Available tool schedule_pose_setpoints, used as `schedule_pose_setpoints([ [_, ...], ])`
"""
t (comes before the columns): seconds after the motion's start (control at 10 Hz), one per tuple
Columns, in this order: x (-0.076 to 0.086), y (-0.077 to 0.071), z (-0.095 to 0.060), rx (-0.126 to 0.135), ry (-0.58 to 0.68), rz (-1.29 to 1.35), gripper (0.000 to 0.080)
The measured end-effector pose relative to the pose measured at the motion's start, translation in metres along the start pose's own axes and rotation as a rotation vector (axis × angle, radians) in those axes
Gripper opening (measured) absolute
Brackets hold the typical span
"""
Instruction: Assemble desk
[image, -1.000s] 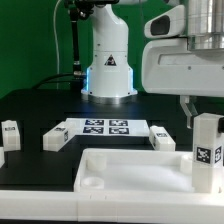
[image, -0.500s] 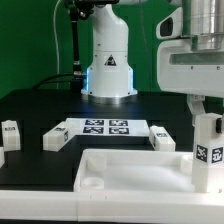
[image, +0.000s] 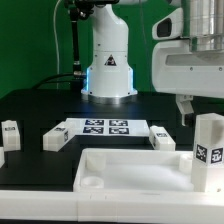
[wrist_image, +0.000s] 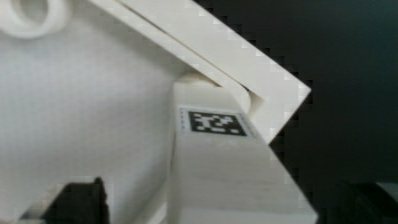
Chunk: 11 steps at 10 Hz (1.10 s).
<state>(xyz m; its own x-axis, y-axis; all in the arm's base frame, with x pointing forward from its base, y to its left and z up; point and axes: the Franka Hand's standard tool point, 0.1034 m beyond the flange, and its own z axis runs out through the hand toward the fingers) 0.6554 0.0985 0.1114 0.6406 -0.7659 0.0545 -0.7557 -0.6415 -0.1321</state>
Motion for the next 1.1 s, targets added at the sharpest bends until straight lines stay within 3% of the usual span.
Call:
schedule_pose_setpoints([
  [1.1,-0.0014,-0.0043,-0.0017,-0.006,0.011,-0.983,0.0648],
])
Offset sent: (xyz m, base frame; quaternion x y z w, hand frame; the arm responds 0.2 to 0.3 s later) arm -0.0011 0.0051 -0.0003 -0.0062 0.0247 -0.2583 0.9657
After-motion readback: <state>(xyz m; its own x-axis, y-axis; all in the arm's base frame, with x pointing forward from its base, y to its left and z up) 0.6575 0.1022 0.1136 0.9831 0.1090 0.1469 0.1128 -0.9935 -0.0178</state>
